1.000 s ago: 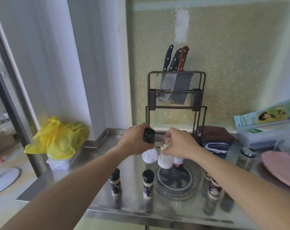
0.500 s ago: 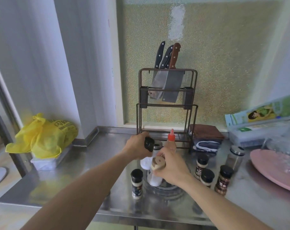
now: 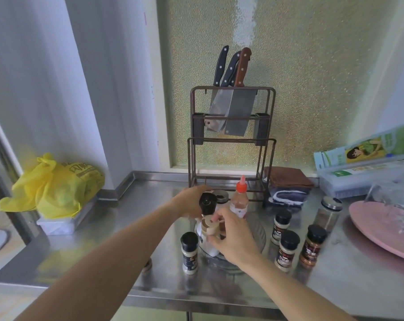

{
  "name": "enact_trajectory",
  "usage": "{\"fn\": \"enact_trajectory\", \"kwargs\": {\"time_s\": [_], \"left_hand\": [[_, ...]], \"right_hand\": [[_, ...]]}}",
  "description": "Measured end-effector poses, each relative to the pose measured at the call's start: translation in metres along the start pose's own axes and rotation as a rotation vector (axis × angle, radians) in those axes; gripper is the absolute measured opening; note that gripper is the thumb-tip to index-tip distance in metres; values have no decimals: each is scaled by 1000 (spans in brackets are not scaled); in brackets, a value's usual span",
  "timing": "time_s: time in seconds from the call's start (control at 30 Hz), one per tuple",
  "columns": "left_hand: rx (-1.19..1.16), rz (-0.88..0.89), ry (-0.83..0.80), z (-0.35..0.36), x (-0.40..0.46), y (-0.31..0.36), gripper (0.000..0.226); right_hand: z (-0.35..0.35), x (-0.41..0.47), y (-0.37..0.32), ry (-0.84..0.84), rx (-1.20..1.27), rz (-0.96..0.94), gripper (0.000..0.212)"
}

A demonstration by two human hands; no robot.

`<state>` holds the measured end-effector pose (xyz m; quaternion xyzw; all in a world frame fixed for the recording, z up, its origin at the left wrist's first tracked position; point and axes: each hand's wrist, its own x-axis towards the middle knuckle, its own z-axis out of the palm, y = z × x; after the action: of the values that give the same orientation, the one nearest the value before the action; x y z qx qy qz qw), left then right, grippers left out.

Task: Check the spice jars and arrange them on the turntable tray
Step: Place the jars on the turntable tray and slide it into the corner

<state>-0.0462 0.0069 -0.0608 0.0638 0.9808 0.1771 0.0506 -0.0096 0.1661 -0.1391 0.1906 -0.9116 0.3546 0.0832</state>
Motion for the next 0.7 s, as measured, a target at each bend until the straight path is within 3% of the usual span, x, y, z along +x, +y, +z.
{"fn": "enact_trajectory", "kwargs": {"time_s": [0.2,0.33,0.43,0.53,0.7], "left_hand": [[-58,-61,32,4,-13,-1,78],[-52,-29,345,2,-29,14,65],[-51,137,461,8,-35,46,51],[-37,321,432,22,-32,81,34],[-86,352,250,50,-8,124,36]], "right_hand": [[-2,-3,4,-56,-1,-57,46],[-29,-14,-3,-12,-88,-122,49],[-74,-27,9,113,-154,-120,36],[-125,-39,39,216,-130,-5,25],[-188,-53,108,330,-179,259,19]]}}
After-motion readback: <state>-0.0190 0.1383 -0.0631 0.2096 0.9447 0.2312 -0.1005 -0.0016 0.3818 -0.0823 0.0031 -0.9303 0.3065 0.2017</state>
